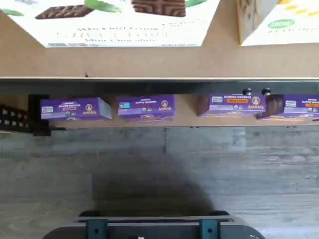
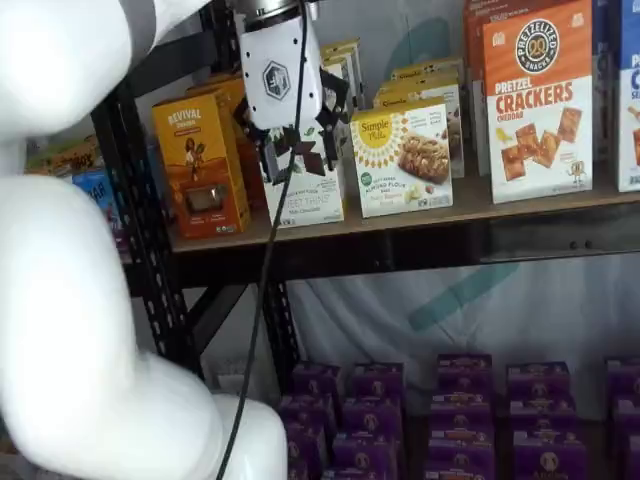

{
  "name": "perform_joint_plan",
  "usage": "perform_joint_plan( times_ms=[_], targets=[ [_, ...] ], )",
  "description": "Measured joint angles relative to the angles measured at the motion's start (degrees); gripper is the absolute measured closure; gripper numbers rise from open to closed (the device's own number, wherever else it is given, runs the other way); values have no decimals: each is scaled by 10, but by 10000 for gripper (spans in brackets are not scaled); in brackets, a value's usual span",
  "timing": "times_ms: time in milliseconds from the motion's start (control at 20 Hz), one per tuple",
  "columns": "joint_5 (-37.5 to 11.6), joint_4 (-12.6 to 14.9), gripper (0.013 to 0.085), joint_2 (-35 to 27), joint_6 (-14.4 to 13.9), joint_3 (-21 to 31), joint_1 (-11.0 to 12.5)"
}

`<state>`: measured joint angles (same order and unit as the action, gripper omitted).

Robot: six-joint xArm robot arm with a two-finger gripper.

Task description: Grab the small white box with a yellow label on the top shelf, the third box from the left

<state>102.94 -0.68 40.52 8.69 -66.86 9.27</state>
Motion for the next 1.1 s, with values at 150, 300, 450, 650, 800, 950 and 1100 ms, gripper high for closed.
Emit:
perform_joint_plan(
  times_ms=[150,300,450,650,800,950,1100],
  targets=[
    [-12,9,130,-6,3,-1,1],
    [-29,16,130,-15,8,-5,6],
    [-44,21,130,-26,14,-12,12],
    [-56,22,130,-41,24,-23,23],
    [-62,22,130,-51,33,-32,31],
    [-67,20,130,-59,40,-39,40],
    [-74,12,130,-66,50,-47,51]
  ],
)
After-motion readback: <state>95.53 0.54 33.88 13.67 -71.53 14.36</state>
